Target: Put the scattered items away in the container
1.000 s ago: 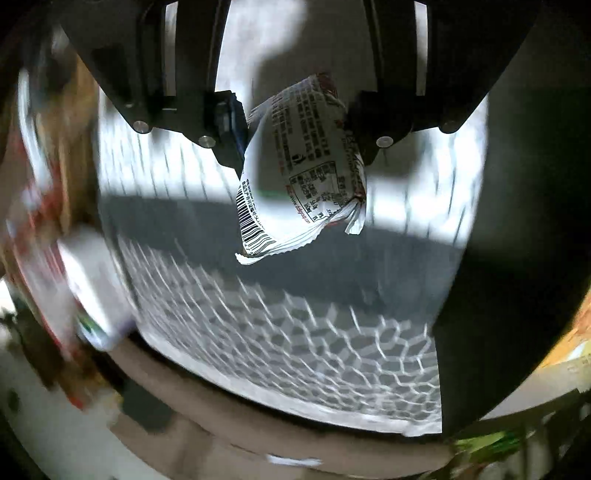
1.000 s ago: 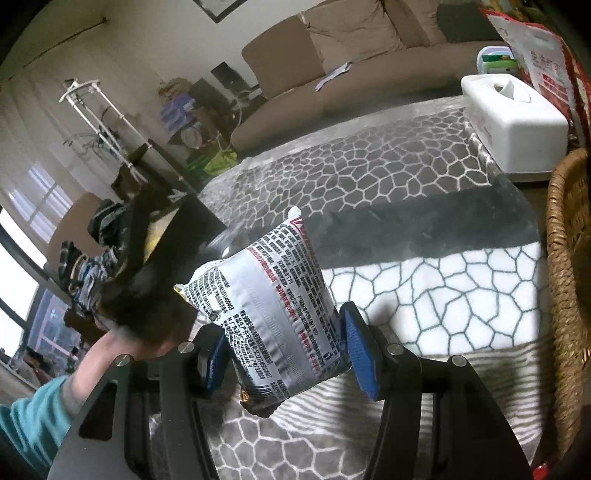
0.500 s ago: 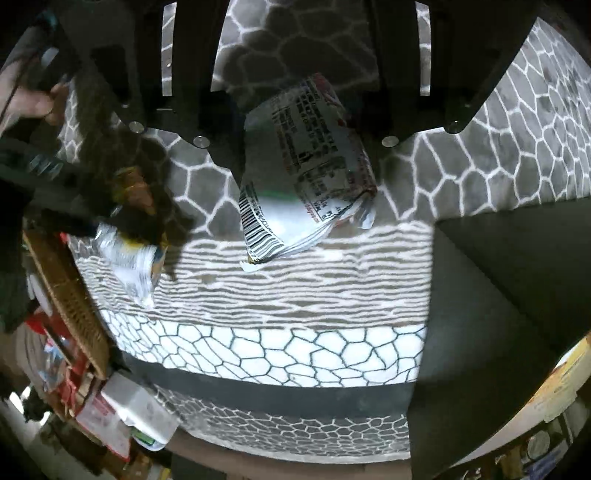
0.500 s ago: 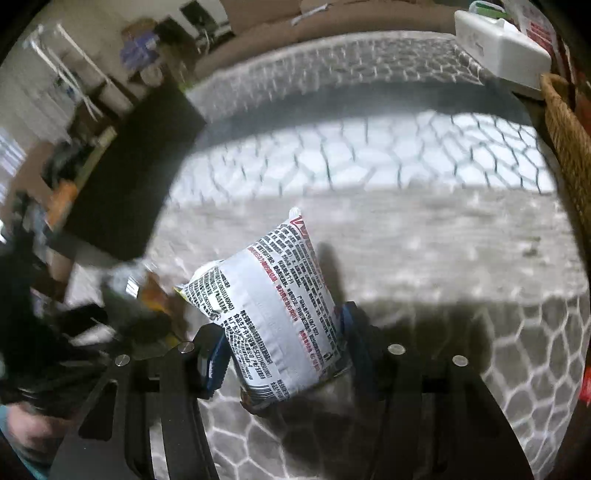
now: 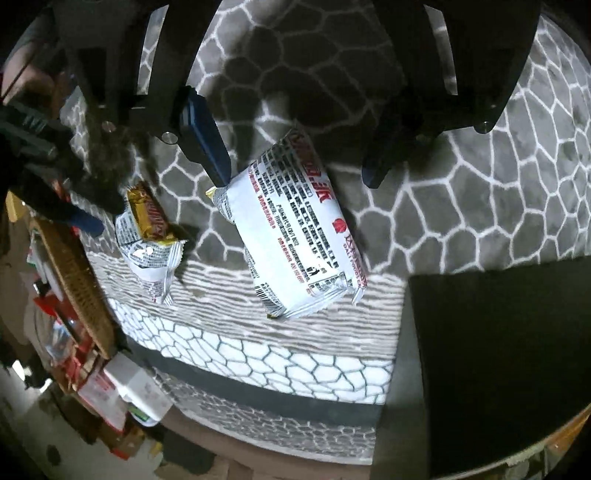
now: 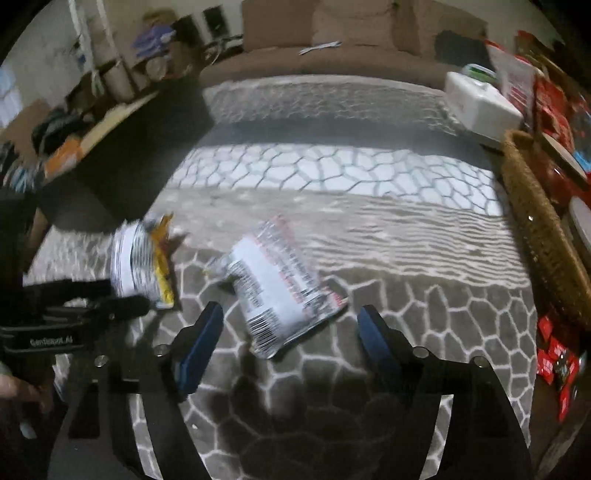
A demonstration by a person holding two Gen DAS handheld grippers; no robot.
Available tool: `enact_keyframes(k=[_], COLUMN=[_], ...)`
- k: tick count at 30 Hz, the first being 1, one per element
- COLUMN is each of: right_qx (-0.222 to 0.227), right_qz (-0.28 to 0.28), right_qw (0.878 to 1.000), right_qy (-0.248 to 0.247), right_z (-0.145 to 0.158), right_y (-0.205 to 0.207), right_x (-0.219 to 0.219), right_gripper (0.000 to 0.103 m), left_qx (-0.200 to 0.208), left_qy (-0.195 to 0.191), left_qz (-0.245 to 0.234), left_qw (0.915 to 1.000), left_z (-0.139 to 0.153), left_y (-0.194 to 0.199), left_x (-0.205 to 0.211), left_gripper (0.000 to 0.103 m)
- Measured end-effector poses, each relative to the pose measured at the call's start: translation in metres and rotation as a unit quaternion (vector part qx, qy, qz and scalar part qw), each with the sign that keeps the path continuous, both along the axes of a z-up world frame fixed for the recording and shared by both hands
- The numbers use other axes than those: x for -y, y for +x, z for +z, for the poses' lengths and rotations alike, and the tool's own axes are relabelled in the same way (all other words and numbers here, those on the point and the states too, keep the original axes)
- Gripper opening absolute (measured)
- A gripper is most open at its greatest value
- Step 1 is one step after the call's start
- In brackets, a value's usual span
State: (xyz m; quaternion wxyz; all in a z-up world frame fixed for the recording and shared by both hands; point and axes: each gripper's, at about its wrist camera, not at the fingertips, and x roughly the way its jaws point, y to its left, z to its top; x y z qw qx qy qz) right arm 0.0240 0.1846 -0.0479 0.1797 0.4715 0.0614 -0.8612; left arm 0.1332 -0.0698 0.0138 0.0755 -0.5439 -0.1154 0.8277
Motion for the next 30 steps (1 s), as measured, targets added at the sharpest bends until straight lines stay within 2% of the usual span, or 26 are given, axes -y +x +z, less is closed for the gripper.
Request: enact_keyframes(k=[2, 4, 6, 8, 9, 11, 13, 15, 19, 22, 25, 27, 29, 30], right_qx=[-0.014, -0.017, -0.011, 0.020, 0.044, 0.091, 0.107, 0.099, 0.063, 0.045, 0.039, 0.038, 0.036, 0.034], right_qz=[0.014, 0.022, 0.018, -0.002, -0.015, -0.056, -0.088, -0.101, -0.122, -0.140, -0.155, -0.164, -0.174, -0.178], right_qw=[0.999, 0.997, 0.998, 1.000, 0.997, 0.980, 0.967, 0.966, 0.976, 0.982, 0.981, 0.979, 0.975, 0.974], right_qy=[0.032, 0.066, 0.061, -0.005, -0.063, -0.167, -0.214, -0.217, -0.167, -0.117, -0.112, -0.117, -0.130, -0.136], right_z=[-0.006, -0.014, -0.016, -0.014, -0.012, -0.013, -0.012, -0.007, 0.010, 0.015, 0.016, 0.016, 0.017, 0.017], right_y=[0.000, -0.003, -0.007, -0.015, -0.020, -0.030, -0.035, -0.036, -0.040, -0.044, -0.042, -0.040, -0.034, -0.033], right_x=[0.013, 0.021, 0.021, 0.007, -0.005, -0.034, -0.058, -0.075, -0.100, -0.116, -0.135, -0.142, -0.149, -0.152], right_gripper=[0.070, 0.053, 0.053, 0.052, 0.050, 0.048, 0.046, 0.047, 0.049, 0.049, 0.049, 0.049, 0.051, 0.055], left_qx=[-0.003, -0.005, -0.024, -0.035, -0.039, -0.048, -0.053, -0.064, -0.081, -0.083, -0.075, -0.072, -0.068, -0.065], left_qy=[-0.001, -0.029, -0.110, -0.170, -0.194, -0.221, -0.230, -0.240, -0.237, -0.220, -0.162, -0.129, -0.097, -0.085], left_qz=[0.002, -0.008, -0.032, -0.056, -0.068, -0.092, -0.107, -0.122, -0.146, -0.162, -0.161, -0.145, -0.120, -0.109], left_qw=[1.0000, 0.9995, 0.9932, 0.9831, 0.9779, 0.9698, 0.9658, 0.9610, 0.9569, 0.9584, 0.9707, 0.9783, 0.9857, 0.9883], left_z=[-0.001, -0.001, 0.002, 0.006, 0.008, 0.015, 0.020, 0.029, 0.041, 0.046, 0.055, 0.063, 0.068, 0.068], left_y=[-0.003, -0.007, -0.007, -0.005, -0.005, -0.006, -0.007, -0.009, -0.016, -0.025, -0.036, -0.038, -0.038, -0.037], left_x=[-0.003, -0.009, -0.023, -0.039, -0.047, -0.062, -0.073, -0.088, -0.117, -0.138, -0.145, -0.135, -0.112, -0.103], left_gripper=[0.068, 0.062, 0.061, 0.059, 0.058, 0.058, 0.058, 0.057, 0.060, 0.062, 0.062, 0.063, 0.070, 0.071])
